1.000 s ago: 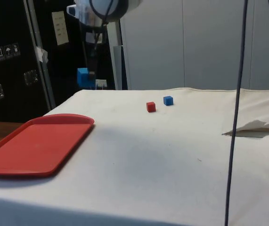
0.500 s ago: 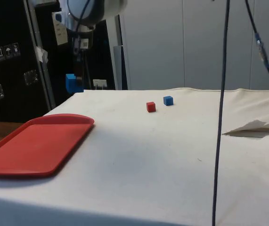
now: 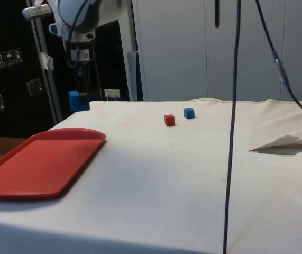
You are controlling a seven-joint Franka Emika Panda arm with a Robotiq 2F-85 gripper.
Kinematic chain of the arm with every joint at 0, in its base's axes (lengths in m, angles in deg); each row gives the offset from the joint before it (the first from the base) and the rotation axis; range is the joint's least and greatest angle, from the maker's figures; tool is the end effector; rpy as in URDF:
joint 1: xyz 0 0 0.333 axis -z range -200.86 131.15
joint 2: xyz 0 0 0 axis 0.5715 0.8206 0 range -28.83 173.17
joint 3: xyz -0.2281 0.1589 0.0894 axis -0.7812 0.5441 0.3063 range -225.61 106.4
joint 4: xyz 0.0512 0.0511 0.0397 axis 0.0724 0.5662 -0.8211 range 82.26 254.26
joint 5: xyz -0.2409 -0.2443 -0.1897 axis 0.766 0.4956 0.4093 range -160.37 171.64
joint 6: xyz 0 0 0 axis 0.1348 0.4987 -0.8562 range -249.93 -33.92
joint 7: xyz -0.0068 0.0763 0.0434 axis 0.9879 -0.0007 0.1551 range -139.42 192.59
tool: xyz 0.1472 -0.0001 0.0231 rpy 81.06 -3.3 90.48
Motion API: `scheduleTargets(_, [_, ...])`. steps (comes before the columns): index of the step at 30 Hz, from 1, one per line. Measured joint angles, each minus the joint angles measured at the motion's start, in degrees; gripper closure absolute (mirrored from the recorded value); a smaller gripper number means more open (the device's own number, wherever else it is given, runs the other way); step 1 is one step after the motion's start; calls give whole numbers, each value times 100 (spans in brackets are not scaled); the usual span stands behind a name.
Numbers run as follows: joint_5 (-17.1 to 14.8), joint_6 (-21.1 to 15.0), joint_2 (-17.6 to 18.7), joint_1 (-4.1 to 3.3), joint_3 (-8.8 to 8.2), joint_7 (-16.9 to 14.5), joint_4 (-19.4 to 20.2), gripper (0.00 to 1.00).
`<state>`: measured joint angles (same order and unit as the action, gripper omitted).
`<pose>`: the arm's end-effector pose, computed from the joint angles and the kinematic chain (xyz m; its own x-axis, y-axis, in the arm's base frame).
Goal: Pick up the largest block and place it onto the tray.
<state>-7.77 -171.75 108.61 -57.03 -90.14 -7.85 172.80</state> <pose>0.6927 -0.0588 0.2412 0.9062 0.4114 0.0978 0.3855 -0.8988 0.2089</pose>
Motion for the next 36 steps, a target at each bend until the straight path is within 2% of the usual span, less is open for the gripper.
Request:
scheduleTargets(9, [-63, 550, 390, 29, 0, 6, -647, 89])
scheduleTargets(12, [-86, 602, 441, 29, 0, 11, -728, 89])
scheduleTargets(16, [-235, 791, 710, 29, 11, 52, -1089, 89])
scheduleTargets(19, [-355, 808, 842, 11, 29, 57, -1215, 89])
scheduleTargets(24, [-372, 796, 997, -23, 126, 195, -1346, 89])
scheduleTargets(30, [-453, 665, 1278, -34, 281, 321, -1478, 89])
scheduleTargets(36, [-561, 602, 1513, -40, 361, 367, -1633, 89])
